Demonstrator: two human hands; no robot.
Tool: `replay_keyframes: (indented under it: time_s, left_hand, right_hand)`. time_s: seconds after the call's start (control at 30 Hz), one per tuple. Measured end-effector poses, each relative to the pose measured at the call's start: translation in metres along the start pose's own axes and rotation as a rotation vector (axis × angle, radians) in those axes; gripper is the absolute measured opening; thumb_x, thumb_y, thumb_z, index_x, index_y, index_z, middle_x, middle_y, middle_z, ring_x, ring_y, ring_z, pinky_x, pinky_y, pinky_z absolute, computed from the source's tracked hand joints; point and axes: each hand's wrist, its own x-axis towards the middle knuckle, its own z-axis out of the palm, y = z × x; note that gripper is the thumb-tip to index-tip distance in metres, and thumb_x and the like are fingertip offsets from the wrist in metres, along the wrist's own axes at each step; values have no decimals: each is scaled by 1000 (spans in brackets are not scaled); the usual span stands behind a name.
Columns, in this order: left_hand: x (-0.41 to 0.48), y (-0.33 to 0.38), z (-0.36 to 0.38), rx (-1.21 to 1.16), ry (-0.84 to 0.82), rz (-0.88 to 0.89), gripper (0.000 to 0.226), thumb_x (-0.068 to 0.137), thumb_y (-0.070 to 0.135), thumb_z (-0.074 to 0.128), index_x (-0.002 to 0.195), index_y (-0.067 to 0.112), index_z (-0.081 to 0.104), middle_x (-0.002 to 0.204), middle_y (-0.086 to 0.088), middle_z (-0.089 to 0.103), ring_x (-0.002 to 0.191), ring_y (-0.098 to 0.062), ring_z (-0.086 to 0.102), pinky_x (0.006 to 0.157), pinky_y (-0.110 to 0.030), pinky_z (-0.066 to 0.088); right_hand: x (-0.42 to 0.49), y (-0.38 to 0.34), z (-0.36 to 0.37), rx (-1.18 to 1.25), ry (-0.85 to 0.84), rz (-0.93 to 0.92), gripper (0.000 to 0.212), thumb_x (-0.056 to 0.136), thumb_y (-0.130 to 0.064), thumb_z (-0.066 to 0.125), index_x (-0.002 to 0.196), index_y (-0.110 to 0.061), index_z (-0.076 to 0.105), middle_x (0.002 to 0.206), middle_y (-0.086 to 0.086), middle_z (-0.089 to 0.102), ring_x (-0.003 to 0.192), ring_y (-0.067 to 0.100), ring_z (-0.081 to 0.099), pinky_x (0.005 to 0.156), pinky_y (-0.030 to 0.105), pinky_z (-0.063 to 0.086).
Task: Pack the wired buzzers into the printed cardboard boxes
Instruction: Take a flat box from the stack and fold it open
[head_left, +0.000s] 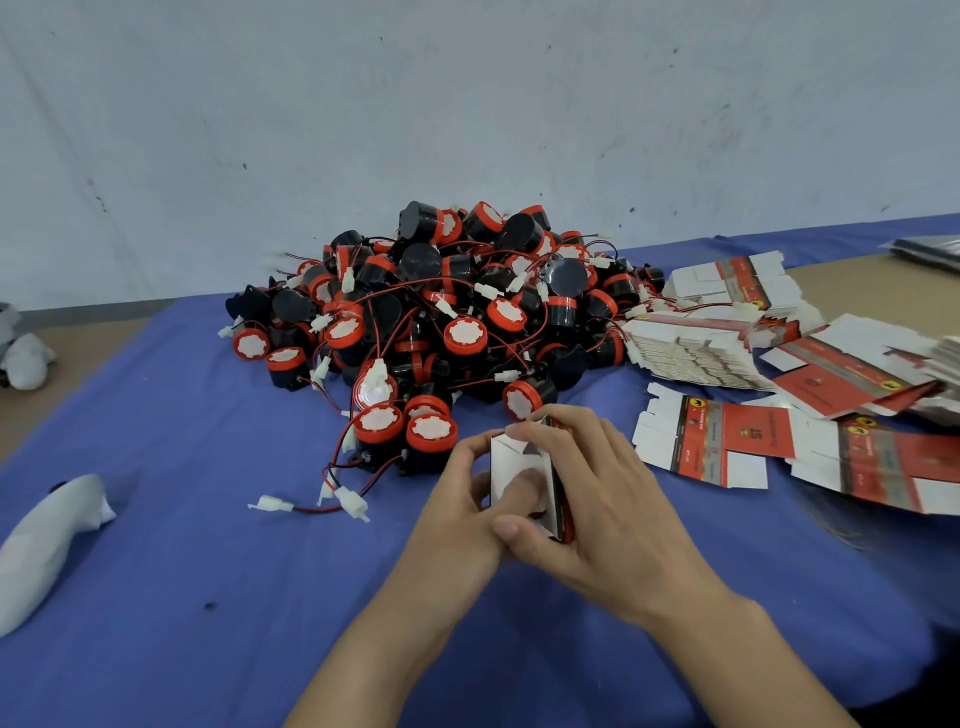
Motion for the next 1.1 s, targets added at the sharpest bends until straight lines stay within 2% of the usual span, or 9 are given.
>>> replay_keyframes:
  time_s: [0.27,0.5,0.67,0.77,0.9,0.97,1.0,1.03,1.1]
  left_hand:
    - [0,7,-3,-193,-95,-48,38,95,18,63,132,29,60,119,-11,71,107,-22,71,83,-31,59]
    - [-2,14,-4,-320,-184,-47,36,99,25,53,134,25,62,131,-4,67,121,-22,64,90,-34,58]
    - [-3,12,-4,-279,-111,-47,42,92,31,61,131,16,63,125,-10,70,117,-26,67,94,-38,58]
    - [-3,14,-5,-296,-123,-39,38,97,35,54,120,12,72,125,-14,69,118,-28,66,97,-38,56]
    - [-1,16,-3,-300,-5,64,37,89,28,62,121,10,70,120,-14,72,112,-29,68,91,-37,59]
    - [-1,13,-2,-149,80,187,26,90,25,64,114,21,71,111,-5,75,103,-24,70,86,-35,60]
    - [-2,11,-3,27,114,279,17,95,24,62,109,28,71,104,2,74,98,-19,70,83,-31,59]
    - [-3,9,-4,260,146,391,14,100,22,59,106,31,68,99,8,71,91,-14,66,80,-25,56]
    - [-4,1,-7,775,180,589,29,98,8,48,109,32,60,99,15,61,86,-10,55,77,-19,46]
  right_hand:
    - [0,-2,3,26,0,6,68,95,-71,37,143,-24,45,139,1,47,127,22,51,99,48,50]
    - [0,-1,-1,125,54,32,69,96,-72,34,145,-25,44,143,-3,44,131,17,48,104,44,48]
    - [-1,2,-2,163,62,31,69,96,-71,36,148,-25,37,150,-6,41,137,14,44,107,44,46]
    - [0,5,-4,195,70,17,65,98,-64,39,150,-25,33,156,-10,35,145,9,36,112,42,43]
    - [-1,11,-6,213,48,57,59,96,-42,42,153,-35,29,160,-22,22,145,3,32,105,26,46]
    - [-2,13,-5,295,23,92,59,92,-36,37,148,-48,28,156,-30,23,143,-4,31,101,8,38]
    - [-3,13,-4,347,10,112,59,90,-34,37,145,-54,28,152,-35,26,141,-9,31,99,2,33]
    - [-4,13,-3,401,1,138,59,90,-34,37,143,-58,27,148,-38,30,137,-13,32,98,0,30]
    - [-5,15,1,492,-5,179,60,90,-33,38,144,-57,28,146,-36,35,134,-12,37,97,2,32]
